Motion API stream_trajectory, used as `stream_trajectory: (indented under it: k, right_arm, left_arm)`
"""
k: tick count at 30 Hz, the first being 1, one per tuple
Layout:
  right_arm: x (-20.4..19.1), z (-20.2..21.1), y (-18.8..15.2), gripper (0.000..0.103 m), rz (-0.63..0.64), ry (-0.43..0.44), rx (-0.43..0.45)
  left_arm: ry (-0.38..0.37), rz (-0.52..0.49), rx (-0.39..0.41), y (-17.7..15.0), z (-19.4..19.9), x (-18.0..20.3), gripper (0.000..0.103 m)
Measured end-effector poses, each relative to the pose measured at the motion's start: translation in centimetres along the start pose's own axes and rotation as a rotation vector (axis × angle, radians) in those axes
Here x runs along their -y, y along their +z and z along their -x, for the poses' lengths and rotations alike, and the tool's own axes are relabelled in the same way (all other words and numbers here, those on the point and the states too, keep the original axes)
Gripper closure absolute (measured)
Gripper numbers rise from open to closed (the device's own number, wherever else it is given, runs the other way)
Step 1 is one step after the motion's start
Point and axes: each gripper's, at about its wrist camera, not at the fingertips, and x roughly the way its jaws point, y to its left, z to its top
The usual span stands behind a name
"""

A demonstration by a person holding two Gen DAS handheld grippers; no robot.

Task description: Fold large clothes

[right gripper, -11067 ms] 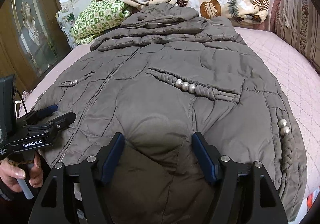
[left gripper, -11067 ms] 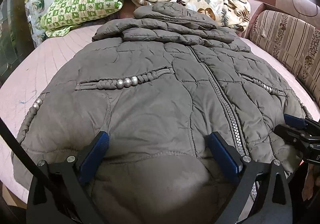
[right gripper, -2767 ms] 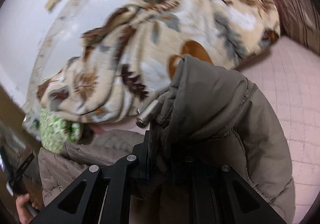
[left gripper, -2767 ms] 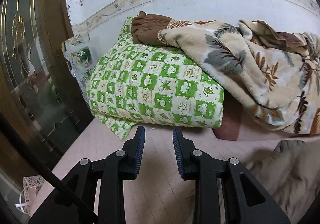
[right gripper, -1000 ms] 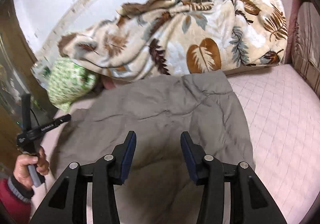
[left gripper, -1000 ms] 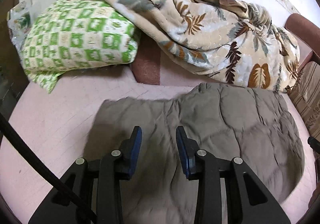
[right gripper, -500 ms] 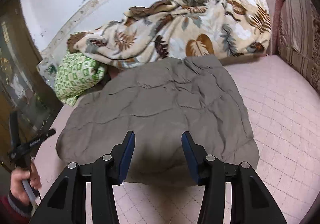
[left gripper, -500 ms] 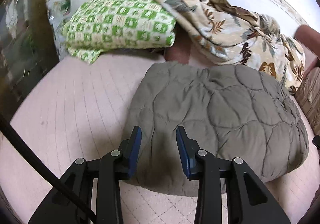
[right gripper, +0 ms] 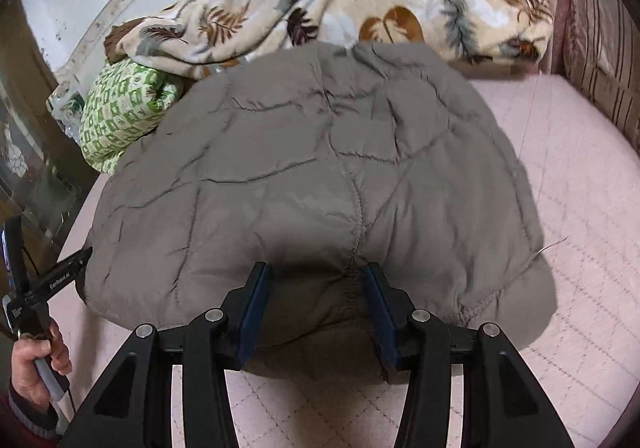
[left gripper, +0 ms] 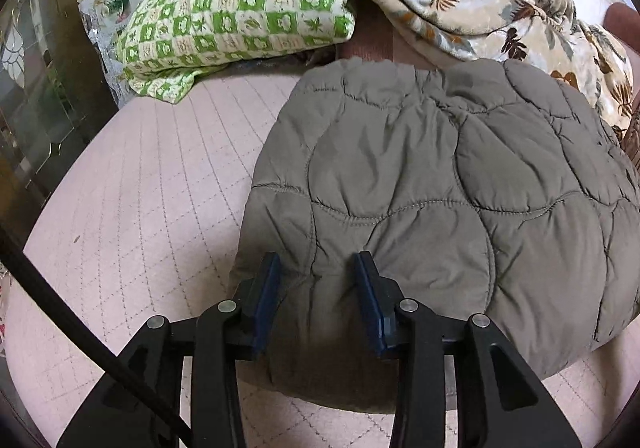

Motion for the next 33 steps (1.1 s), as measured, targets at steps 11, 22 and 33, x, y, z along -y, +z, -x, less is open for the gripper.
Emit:
stream_trajectory:
  k: [11,22,33]
  right_arm:
    - [0.5,0.0,0.0,0.05,-0.049,0.023,-0.011]
    - [4.4,6.0,0.5,0.049,-0.214,0.059,0.114]
    - [7.5,3.8,-0.3,0.064,-0.355,0.087,0.029]
  left_arm:
    - [0.003,0.032,0.003,0.3,1.1,-0.1,0.063]
    - [0.01,0.089,-0.003,0.1,2.3,-2.4,0.062]
    - [0.035,0.064,-0.043,-0.3,1.0,-2.2,0.057]
